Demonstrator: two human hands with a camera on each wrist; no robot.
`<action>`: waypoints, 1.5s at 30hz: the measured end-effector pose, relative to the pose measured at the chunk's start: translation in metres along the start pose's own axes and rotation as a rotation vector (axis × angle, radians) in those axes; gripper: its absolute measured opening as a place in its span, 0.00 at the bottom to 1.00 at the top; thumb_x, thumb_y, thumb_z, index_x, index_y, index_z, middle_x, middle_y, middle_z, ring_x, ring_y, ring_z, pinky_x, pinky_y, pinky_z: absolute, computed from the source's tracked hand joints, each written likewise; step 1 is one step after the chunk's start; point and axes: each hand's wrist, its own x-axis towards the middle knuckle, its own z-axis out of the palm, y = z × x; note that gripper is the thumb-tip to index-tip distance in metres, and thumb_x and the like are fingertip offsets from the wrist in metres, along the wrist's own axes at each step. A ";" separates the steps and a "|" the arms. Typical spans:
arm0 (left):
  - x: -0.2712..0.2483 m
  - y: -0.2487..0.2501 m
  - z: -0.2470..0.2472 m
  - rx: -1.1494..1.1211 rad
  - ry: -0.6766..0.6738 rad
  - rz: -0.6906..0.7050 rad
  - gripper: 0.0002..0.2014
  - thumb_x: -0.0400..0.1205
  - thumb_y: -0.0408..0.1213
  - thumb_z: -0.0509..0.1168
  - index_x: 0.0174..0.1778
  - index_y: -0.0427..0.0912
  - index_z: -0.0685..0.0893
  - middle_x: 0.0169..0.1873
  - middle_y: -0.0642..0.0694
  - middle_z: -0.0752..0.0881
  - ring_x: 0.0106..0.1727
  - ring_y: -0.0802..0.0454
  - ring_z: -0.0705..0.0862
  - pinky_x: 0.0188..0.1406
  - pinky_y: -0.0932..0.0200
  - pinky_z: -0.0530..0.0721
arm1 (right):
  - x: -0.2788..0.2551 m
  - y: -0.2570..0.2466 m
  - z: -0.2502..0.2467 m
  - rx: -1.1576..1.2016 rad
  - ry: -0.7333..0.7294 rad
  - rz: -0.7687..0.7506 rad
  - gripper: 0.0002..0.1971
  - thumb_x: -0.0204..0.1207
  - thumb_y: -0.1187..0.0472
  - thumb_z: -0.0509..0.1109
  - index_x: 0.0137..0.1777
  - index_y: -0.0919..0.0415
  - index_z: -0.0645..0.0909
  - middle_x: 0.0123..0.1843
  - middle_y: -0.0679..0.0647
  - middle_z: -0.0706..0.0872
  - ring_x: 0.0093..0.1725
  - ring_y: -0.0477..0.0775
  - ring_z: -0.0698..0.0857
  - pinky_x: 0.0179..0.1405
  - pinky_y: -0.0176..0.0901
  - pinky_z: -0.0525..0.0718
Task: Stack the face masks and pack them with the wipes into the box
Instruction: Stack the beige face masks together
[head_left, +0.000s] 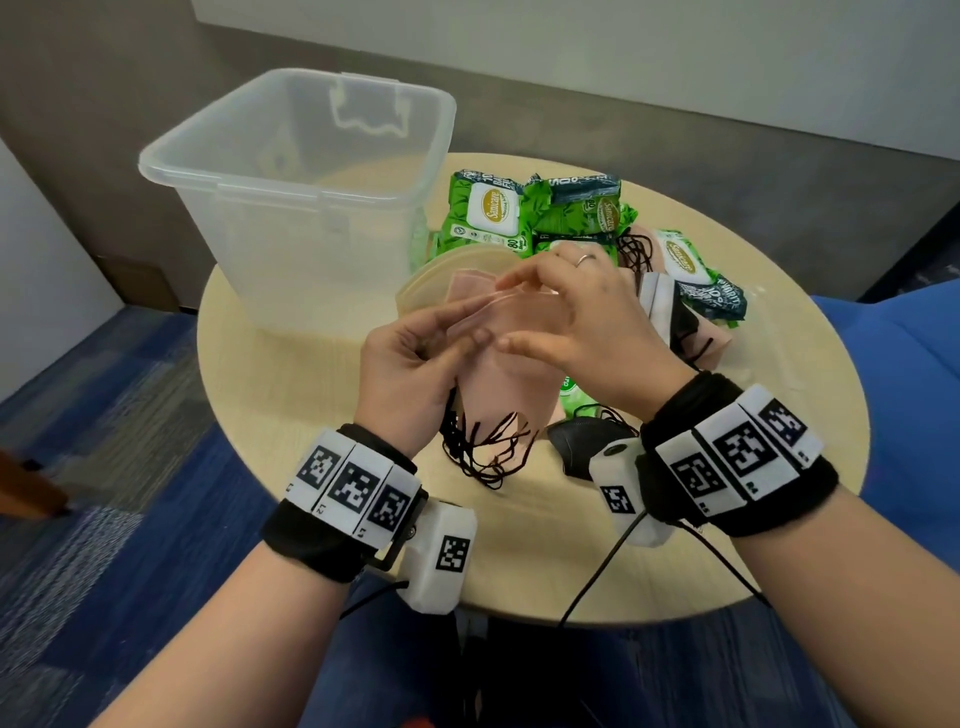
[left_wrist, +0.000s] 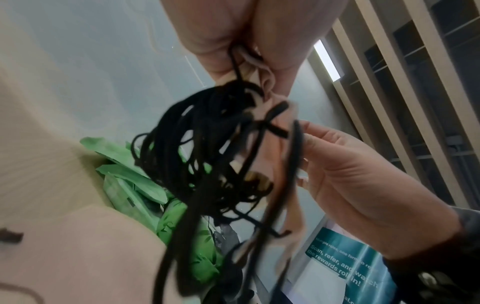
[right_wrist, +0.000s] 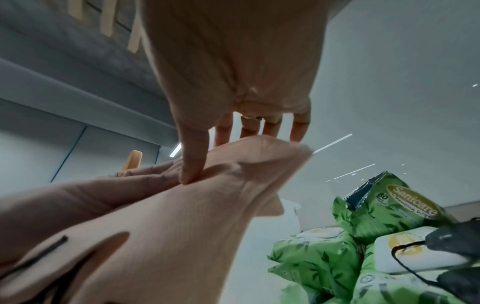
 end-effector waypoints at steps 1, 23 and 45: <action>-0.001 0.001 0.000 0.005 -0.004 -0.002 0.14 0.74 0.23 0.69 0.50 0.44 0.87 0.40 0.56 0.91 0.47 0.59 0.87 0.48 0.65 0.84 | 0.001 0.001 0.000 0.004 0.002 -0.002 0.20 0.64 0.49 0.78 0.55 0.52 0.82 0.49 0.45 0.79 0.56 0.53 0.74 0.58 0.54 0.67; 0.001 0.012 -0.006 0.077 0.040 -0.051 0.22 0.79 0.14 0.56 0.59 0.44 0.81 0.26 0.59 0.85 0.16 0.65 0.71 0.18 0.74 0.71 | -0.002 0.019 -0.021 0.448 -0.225 -0.030 0.09 0.64 0.70 0.79 0.38 0.56 0.86 0.44 0.53 0.82 0.47 0.50 0.82 0.51 0.39 0.82; 0.011 0.003 -0.021 0.260 0.178 0.033 0.16 0.72 0.36 0.65 0.53 0.60 0.82 0.54 0.56 0.84 0.53 0.43 0.83 0.62 0.45 0.80 | 0.004 0.035 -0.023 0.254 -0.014 0.157 0.08 0.68 0.67 0.76 0.37 0.55 0.82 0.34 0.44 0.82 0.40 0.46 0.79 0.44 0.39 0.74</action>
